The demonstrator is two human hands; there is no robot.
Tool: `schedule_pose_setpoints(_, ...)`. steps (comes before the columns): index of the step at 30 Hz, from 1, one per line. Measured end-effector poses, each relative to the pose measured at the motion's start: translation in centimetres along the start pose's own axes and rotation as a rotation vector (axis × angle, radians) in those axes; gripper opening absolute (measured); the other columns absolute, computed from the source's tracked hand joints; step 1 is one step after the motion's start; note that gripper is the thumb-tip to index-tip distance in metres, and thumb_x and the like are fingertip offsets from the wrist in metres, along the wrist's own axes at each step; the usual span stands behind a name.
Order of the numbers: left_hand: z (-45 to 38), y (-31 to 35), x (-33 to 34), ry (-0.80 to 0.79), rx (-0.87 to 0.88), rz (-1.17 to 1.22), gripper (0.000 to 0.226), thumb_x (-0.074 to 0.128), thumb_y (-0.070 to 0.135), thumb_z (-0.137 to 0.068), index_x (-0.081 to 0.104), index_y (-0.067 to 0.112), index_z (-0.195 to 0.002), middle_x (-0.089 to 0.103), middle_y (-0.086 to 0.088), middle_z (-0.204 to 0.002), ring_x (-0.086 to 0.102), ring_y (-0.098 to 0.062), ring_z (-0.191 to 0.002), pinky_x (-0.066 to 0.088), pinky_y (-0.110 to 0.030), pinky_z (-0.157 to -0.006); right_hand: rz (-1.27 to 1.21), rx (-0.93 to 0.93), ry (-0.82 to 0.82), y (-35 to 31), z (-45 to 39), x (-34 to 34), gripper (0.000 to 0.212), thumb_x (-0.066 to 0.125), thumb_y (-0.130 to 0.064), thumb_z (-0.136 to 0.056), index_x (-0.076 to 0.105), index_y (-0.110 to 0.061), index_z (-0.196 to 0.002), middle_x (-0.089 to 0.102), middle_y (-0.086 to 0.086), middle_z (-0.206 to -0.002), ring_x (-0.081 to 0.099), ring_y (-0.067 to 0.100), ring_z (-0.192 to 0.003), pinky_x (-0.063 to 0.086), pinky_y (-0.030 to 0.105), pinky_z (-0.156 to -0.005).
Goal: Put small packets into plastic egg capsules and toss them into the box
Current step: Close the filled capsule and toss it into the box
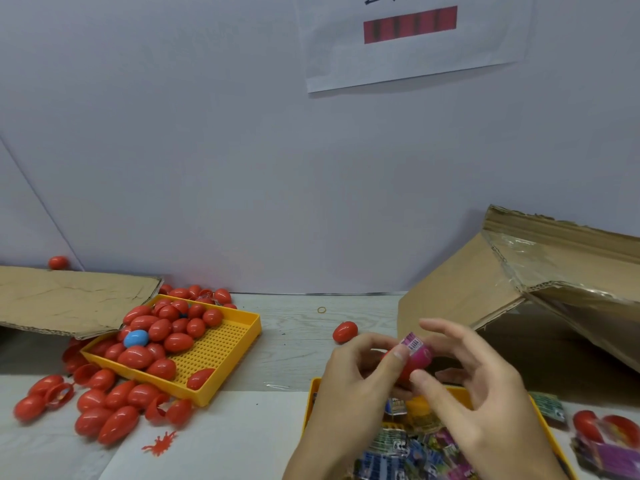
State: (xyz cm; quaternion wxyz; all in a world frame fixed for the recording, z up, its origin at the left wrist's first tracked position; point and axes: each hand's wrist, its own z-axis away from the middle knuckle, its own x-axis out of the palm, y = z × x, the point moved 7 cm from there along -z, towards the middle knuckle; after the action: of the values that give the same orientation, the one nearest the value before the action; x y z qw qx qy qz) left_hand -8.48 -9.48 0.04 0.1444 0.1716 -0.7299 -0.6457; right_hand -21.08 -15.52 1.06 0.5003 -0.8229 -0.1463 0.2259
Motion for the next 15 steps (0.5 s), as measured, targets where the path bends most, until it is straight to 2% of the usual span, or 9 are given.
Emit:
schedule_pose_setpoints(3,0.0,0.0,0.2,-0.025,-0.017,0.07,0.017,0.059,0.026,-0.096,0.073,0.016,-0.095,0.075,-0.008,-0.088,0.072,-0.024,-0.072,0.059,-0.026,-0.068,-0.119,0.014,0.047,0.2,-0.3,-0.5,0.04,0.069,-0.033,-0.07,0.063,-0.045,-0.108,0.074,-0.005,-0.1,0.067,0.01,-0.098,0.053,0.028,-0.08)
schedule_pose_setpoints(7,-0.1,-0.3,0.6,-0.068,-0.038,0.123,0.029,0.059,0.036,-0.091,0.071,0.012,-0.103,0.073,-0.01,-0.087,0.07,-0.023,-0.07,0.058,-0.027,-0.068,-0.167,0.026,0.113,0.6,-0.3,-1.0,0.035,0.072,-0.026,-0.067,0.068,-0.034,-0.101,0.075,-0.001,-0.093,0.07,0.015,-0.092,0.055,0.036,-0.078)
schedule_pose_setpoints(12,-0.2,-0.6,0.5,-0.041,-0.055,0.236,0.038,0.072,0.036,-0.082,0.062,0.009,-0.106,0.073,-0.009,-0.077,0.067,-0.022,-0.065,0.053,-0.023,-0.059,-0.231,0.029,0.178,0.9,-0.5,-1.5,0.033,0.074,-0.019,-0.061,0.071,-0.024,-0.094,0.075,0.001,-0.086,0.07,0.012,-0.079,0.054,0.015,-0.068)
schedule_pose_setpoints(15,-0.2,-0.7,0.4,-0.053,-0.054,0.245,0.035,0.077,0.025,-0.079,0.064,0.01,-0.107,0.074,-0.012,-0.086,0.067,-0.022,-0.07,0.052,-0.024,-0.062,-0.25,0.051,0.187,1.0,-0.5,-1.6,0.034,0.074,-0.018,-0.061,0.07,-0.022,-0.095,0.074,0.001,-0.087,0.069,0.013,-0.077,0.054,0.013,-0.068)
